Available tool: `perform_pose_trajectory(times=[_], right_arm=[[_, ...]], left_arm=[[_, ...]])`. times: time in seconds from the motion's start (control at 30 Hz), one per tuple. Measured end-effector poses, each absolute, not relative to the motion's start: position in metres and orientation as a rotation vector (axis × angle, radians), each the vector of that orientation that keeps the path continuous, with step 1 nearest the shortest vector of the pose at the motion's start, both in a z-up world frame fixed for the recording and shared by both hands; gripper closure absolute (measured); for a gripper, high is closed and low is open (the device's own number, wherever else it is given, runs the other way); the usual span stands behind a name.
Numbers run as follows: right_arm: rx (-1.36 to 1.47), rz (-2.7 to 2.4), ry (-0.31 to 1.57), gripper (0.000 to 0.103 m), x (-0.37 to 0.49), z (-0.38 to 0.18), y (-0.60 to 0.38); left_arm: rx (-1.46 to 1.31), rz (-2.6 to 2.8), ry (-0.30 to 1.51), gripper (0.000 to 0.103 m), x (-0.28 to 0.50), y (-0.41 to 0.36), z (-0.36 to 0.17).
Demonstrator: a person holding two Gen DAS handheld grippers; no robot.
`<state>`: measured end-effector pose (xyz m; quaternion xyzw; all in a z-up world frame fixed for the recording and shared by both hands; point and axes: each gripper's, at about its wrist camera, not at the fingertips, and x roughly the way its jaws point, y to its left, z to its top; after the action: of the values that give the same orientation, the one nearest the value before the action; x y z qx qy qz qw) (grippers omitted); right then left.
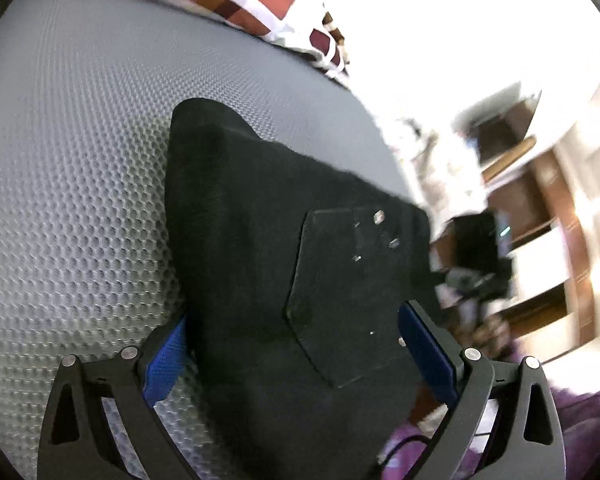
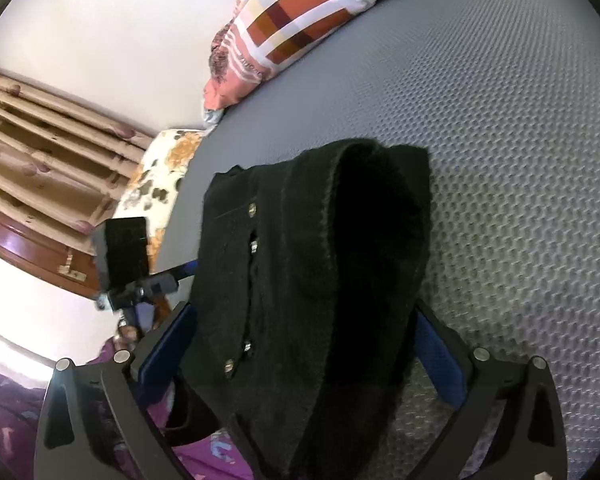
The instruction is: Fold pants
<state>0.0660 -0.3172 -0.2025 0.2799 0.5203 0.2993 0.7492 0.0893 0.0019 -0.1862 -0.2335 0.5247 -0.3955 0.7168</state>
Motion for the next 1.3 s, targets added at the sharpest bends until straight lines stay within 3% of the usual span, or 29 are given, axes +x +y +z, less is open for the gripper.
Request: perform_pose_trajectory(times=[0.43,0.6,0.67,0.7,0.73,0.8,0.93,1.17,1.2,1.23,1.27,1.3], right_arm=[[0.589,0.774,1.208,0.002,0.071,-0.206,-0.324],[0.497,0.797,1.154,0.004,0.063,-0.203,-0.296],[0.482,0.773,1.144,0.021,0.060,-0.202,-0.301],[0.489,0.742,1.150,0.047,0.059,-0.205,-0.309],[0.509,0.711,1.162,0.062,0.061,-0.209,-0.318],[0.631,0.715,1.168,0.067,0.064,-0.219,-0.334],[0.643,0.724,1.173,0.059,0.066,-0.218,-0.332],[0.613,0.740,1.195,0.061,0.071,-0.220,-0.332],[0.610,0.737,1.191,0.062,0.068,-0.219,-0.333],[0.628,0.732,1.189,0.065,0.067,-0.220,-0.334],[0.651,0.727,1.185,0.066,0.065,-0.221,-0.335],[0.676,0.722,1.179,0.067,0.064,-0.221,-0.336]], left_arm=[[-0.519,-0.986,1.260,0.007,0.113,-0.015,-0.184],[-0.352,-0.965,1.227,0.007,0.101,-0.029,-0.177],[-0.382,-0.967,1.226,0.007,0.103,-0.025,-0.178],[-0.435,-0.968,1.231,0.007,0.106,-0.021,-0.180],[-0.465,-0.969,1.233,0.007,0.107,-0.018,-0.183],[-0.493,-0.959,1.238,0.009,0.111,-0.016,-0.184],[-0.503,-0.961,1.259,0.009,0.115,-0.016,-0.184],[-0.499,-0.961,1.253,0.010,0.112,-0.007,-0.184],[-0.491,-0.945,1.242,0.011,0.110,-0.008,-0.183],[-0.470,-0.909,1.228,0.021,0.107,-0.009,-0.181],[-0.448,-0.867,1.220,0.037,0.104,-0.010,-0.180],[-0.445,-0.840,1.220,0.042,0.103,-0.009,-0.181]])
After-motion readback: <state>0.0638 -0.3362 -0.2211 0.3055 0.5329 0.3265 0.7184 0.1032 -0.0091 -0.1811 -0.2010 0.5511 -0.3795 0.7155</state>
